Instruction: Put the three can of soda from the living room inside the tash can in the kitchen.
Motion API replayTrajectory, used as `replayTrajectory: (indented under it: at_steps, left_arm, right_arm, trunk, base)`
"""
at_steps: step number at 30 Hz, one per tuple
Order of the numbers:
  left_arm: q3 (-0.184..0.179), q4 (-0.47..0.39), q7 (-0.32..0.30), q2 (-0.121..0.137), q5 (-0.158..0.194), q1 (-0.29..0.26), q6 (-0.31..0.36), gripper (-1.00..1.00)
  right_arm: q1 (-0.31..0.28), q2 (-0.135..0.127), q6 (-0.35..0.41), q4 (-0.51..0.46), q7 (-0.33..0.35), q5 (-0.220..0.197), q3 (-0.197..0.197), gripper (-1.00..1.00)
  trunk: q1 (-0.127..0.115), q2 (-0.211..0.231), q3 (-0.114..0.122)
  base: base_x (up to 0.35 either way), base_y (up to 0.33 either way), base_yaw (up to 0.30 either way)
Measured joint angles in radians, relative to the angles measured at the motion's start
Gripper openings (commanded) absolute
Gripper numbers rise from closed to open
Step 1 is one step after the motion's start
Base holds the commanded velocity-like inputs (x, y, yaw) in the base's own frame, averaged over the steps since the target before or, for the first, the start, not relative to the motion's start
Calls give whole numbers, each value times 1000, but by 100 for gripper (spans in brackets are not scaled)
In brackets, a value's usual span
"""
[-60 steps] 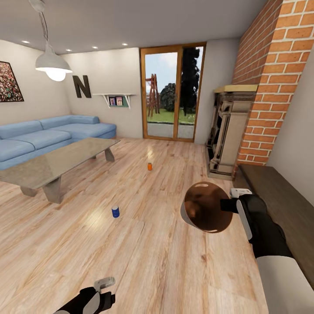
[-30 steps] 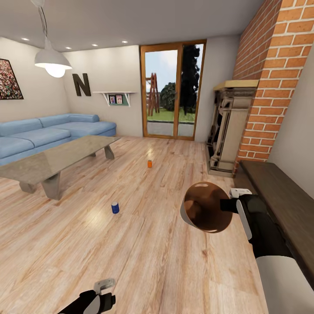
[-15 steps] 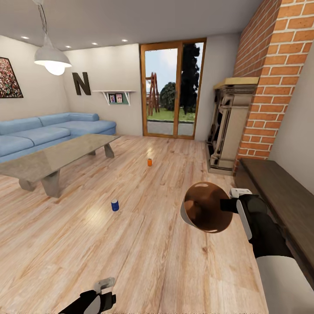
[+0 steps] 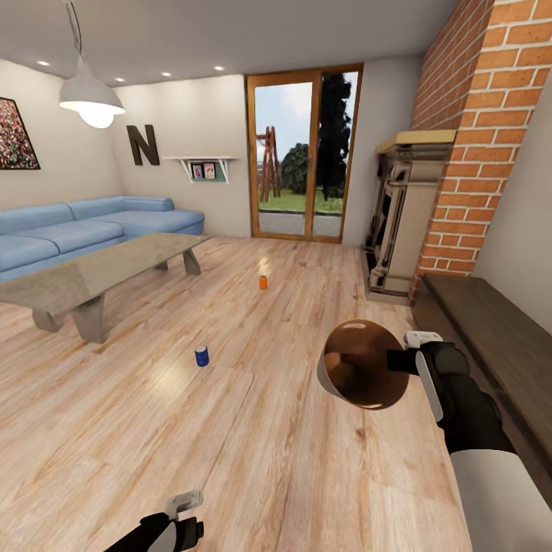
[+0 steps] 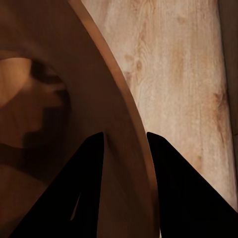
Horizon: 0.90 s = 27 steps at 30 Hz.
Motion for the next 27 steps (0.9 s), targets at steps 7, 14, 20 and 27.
replayTrajectory:
  at_steps: [7, 14, 20, 27]
  left_arm:
    - [0, 2, -4, 1, 0, 0, 0, 100]
    - [0, 3, -4, 0, 0, 0, 0, 100]
    - [0, 4, -5, 1, 0, 1, 0, 100]
    - [0, 11, -6, 1, 1, 1, 0, 100]
  right_arm:
    - [0, 0, 0, 0, 0, 0, 0, -100]
    - [0, 0, 0, 0, 0, 0, 0, -100]
    - [0, 0, 0, 0, 0, -1, 0, -100]
    - [0, 0, 0, -1, 0, -1, 0, -100]
  trunk:
    - [27, -49, -22]
    - [54, -98, -44]
    - [77, -140, -63]
    - [104, -189, -85]
  base:
    - [0, 0, 0]
    - [0, 0, 0]
    - [0, 0, 0]
    - [0, 0, 0]
